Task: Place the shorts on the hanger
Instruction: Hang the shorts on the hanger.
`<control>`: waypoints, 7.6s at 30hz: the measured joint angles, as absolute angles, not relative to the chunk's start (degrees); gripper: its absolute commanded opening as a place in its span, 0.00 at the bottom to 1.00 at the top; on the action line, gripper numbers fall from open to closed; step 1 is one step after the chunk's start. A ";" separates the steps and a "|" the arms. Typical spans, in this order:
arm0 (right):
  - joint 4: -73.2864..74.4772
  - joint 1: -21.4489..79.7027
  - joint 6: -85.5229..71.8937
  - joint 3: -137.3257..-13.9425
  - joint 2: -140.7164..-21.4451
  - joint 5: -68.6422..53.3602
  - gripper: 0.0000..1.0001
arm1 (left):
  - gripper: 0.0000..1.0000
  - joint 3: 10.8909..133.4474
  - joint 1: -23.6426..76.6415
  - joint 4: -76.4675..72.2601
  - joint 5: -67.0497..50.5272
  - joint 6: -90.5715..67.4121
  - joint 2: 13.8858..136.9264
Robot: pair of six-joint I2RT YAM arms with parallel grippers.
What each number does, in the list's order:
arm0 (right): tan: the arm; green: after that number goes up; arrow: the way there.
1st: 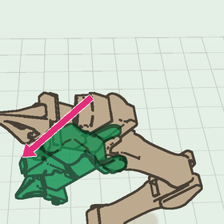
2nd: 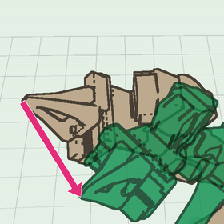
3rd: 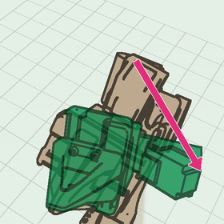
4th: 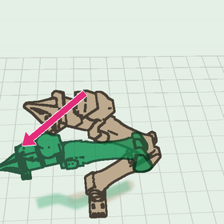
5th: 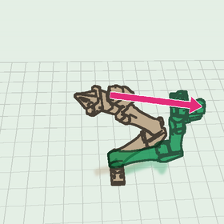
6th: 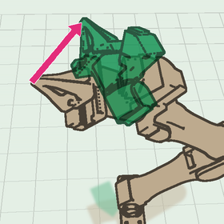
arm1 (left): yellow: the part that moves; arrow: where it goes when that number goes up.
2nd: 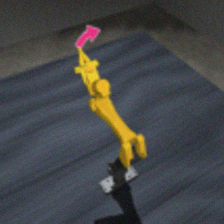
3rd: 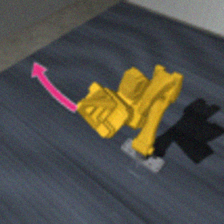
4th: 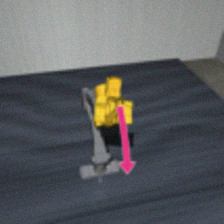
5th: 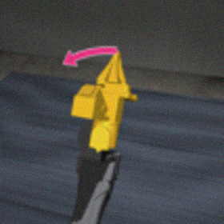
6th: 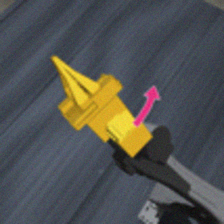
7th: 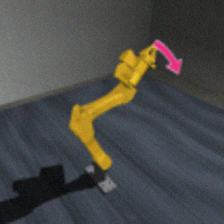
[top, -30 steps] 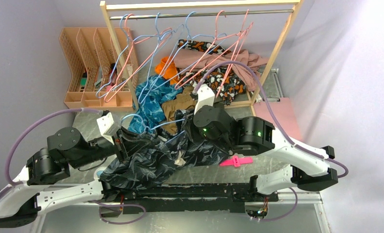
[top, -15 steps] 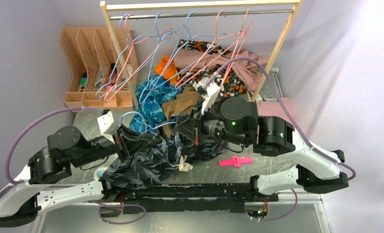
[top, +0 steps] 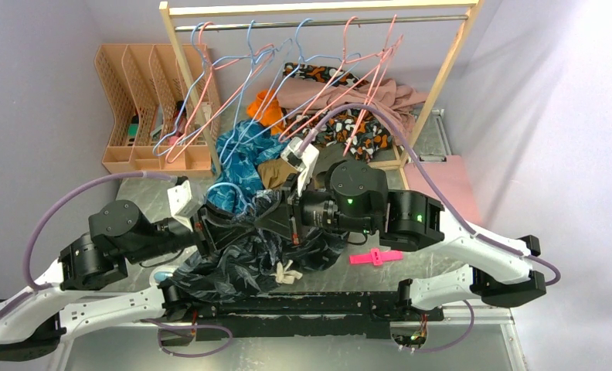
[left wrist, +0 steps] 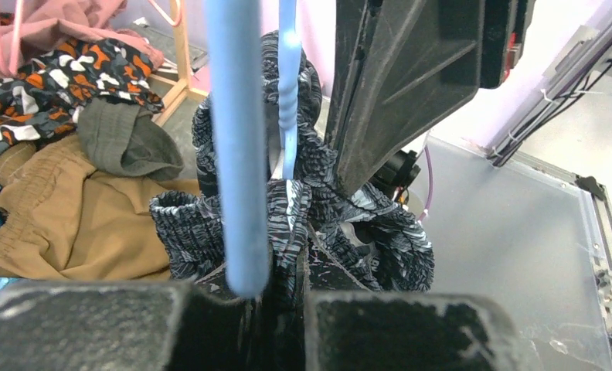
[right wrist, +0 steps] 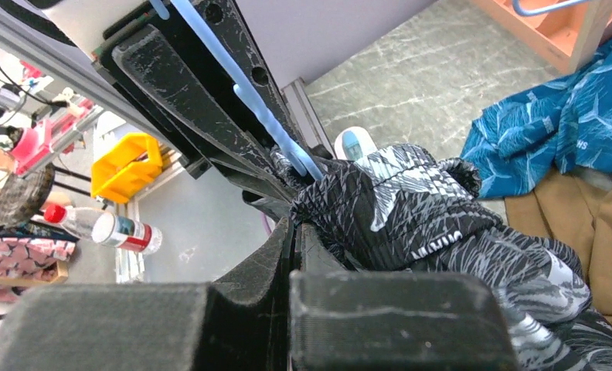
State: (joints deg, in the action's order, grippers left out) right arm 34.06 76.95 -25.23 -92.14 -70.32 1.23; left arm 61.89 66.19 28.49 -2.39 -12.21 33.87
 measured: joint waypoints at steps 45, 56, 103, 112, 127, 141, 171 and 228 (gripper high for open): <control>44.51 76.97 -13.34 -99.07 -73.60 -4.51 0.57 | 0.07 52.21 66.00 23.40 -18.70 -16.56 29.93; 41.47 77.14 -12.97 -93.41 -72.38 -6.70 0.00 | 0.21 52.88 65.82 25.41 -18.02 -16.12 31.57; 28.12 77.08 -16.49 -76.69 -54.61 0.05 0.00 | 0.54 71.83 66.04 40.82 1.54 -18.41 26.59; 28.40 77.08 -16.91 -76.66 -53.89 3.90 0.00 | 0.58 72.62 66.04 53.23 4.45 -31.38 30.89; 28.58 77.08 -18.22 -76.64 -55.27 6.04 0.00 | 0.97 71.07 66.04 59.02 10.57 -41.89 41.21; 28.51 77.08 -19.11 -75.61 -55.24 5.80 0.00 | 0.20 70.87 66.04 58.08 15.57 -44.18 47.24; 30.00 76.97 -16.93 -76.05 -56.07 -2.07 0.00 | 0.34 87.48 66.04 53.58 1.76 -38.09 56.69; 35.48 76.88 -8.49 -74.43 -49.04 -15.16 0.00 | 0.87 91.02 66.04 56.18 -24.12 3.05 60.88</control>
State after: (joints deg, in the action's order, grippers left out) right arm 35.48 76.88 -8.49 -74.43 -49.04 -15.16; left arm 91.02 66.04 56.18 -24.12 3.05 60.88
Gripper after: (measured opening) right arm 0.035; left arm 0.919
